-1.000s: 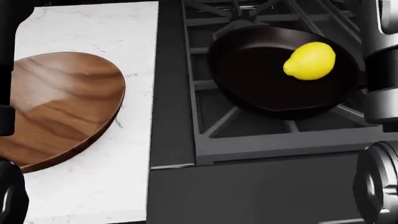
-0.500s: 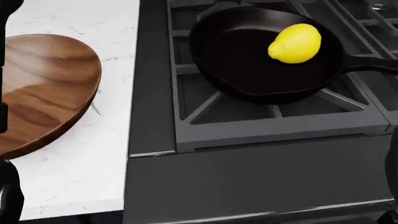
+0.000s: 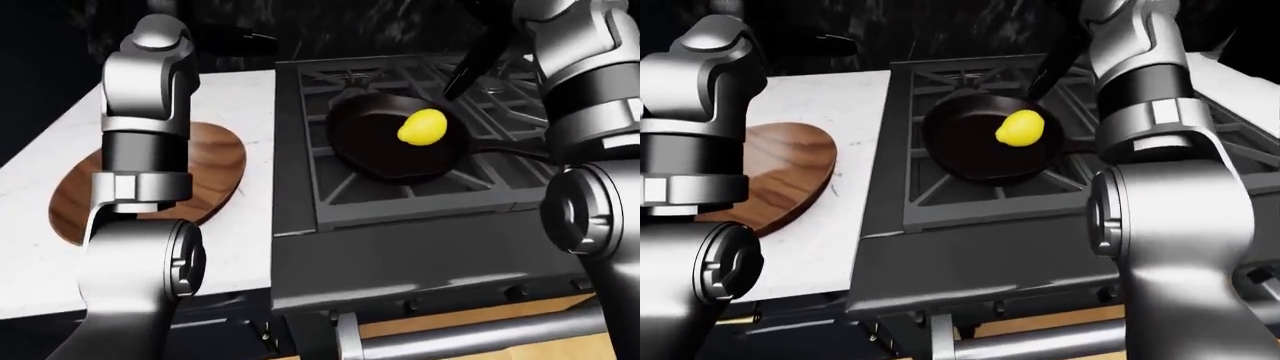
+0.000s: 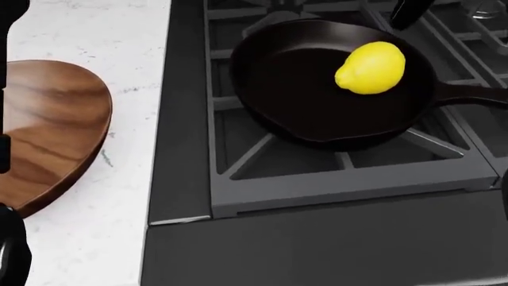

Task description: Pick the lemon from the pan and place it in the bowl.

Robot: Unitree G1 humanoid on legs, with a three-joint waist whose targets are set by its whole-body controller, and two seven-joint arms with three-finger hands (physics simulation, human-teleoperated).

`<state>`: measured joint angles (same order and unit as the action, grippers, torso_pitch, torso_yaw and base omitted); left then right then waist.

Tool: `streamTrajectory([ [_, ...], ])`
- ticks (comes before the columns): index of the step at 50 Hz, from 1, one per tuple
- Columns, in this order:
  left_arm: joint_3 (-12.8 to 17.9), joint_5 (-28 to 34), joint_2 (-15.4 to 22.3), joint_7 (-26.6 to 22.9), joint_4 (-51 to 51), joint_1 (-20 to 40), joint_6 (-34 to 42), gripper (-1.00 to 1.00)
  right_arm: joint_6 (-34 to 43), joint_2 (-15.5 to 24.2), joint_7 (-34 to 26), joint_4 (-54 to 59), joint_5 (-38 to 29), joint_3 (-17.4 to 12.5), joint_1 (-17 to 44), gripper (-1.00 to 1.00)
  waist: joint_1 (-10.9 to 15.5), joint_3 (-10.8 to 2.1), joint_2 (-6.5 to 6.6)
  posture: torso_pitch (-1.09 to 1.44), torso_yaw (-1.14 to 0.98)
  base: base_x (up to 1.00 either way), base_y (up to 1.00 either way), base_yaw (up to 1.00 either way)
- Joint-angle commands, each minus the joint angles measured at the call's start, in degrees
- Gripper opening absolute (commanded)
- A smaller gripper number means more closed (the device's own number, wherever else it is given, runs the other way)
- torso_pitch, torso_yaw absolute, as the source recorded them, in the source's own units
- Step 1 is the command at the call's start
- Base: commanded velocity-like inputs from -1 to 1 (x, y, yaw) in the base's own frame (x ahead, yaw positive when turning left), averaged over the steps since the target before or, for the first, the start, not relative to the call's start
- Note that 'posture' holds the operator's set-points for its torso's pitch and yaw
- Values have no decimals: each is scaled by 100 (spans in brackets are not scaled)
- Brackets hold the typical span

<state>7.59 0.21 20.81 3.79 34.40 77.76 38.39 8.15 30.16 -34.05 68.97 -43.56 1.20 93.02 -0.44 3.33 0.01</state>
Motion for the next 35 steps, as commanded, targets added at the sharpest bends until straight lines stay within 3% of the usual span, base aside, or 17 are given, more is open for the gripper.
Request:
streamTrajectory([
  [1,30,18,75,23,-223,239,-174,100,-196,42,76,-161,-210,-85,253,100,1,-209,-10,0,0,0,0,0],
  [20,16,26,67,29,-255,242,-149,100,-884,-47,-596,-117,-1091,-91,184,100,-25,-167,1,0,0,0,0,0],
  [35,18,35,67,22,-232,282,-152,100,-855,-252,-519,-35,-1349,-171,178,100,-18,-197,17,0,0,0,0,0],
])
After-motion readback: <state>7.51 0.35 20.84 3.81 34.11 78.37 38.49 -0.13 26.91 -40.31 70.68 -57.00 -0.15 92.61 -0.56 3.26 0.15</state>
